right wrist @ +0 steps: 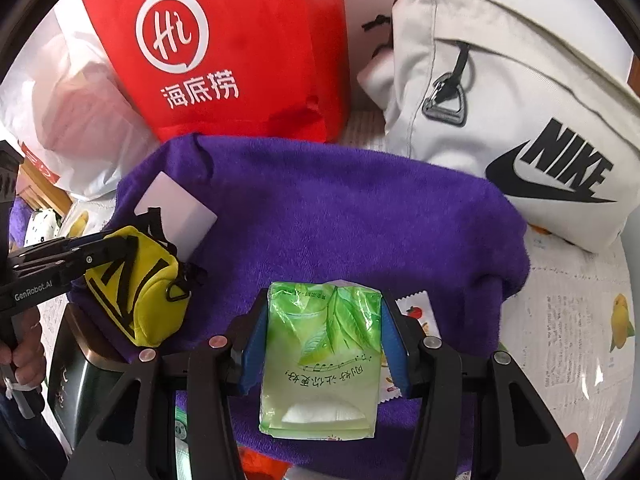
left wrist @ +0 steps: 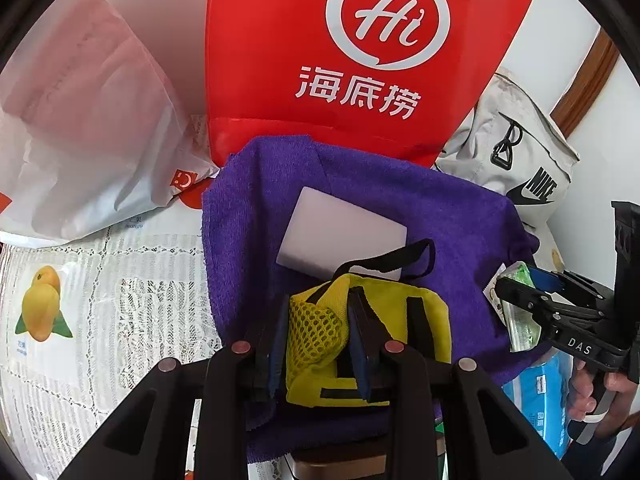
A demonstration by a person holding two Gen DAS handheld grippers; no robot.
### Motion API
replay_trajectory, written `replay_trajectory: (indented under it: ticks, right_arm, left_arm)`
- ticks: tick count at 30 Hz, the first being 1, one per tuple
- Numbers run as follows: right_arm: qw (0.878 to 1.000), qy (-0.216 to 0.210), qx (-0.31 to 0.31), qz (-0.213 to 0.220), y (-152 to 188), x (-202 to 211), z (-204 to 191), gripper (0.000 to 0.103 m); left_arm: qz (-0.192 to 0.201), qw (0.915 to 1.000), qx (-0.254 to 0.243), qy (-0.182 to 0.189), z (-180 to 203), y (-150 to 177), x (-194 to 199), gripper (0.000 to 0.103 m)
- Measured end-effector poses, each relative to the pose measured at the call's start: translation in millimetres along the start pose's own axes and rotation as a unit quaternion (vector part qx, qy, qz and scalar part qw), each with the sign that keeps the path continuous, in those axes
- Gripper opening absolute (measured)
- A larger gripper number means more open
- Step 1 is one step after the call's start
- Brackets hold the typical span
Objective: Organize soft objects
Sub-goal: 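Carry the tissue pack and yellow pouch onto the purple towel and release, then move the right tool toward the white gloves while the left tool returns to the pile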
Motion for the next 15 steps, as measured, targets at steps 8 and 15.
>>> replay_trajectory:
  ticks: [8,15]
  right_arm:
    - [1.0,-0.012,0.012,-0.026,4,-10,-10,0.052]
    - [1.0,-0.007,0.009,-0.02,4,-1,-9,0.069]
  left_arm:
    - [-0.01,0.9999,0.009,-0.002,-3,2,-3,0.042]
    - [0.01,0.9999,0.003,0.002,1,0,18,0.062]
Point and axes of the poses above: each gripper's, at about its wrist camera, not at the fingertips, and x roughly against the way its jaws point, z to its right, y to its underside, the point moved 7 cm from there along -x, roughly the way its jaws point, and after that the axes turned 14 degrees about x, right-handed, at the moved point
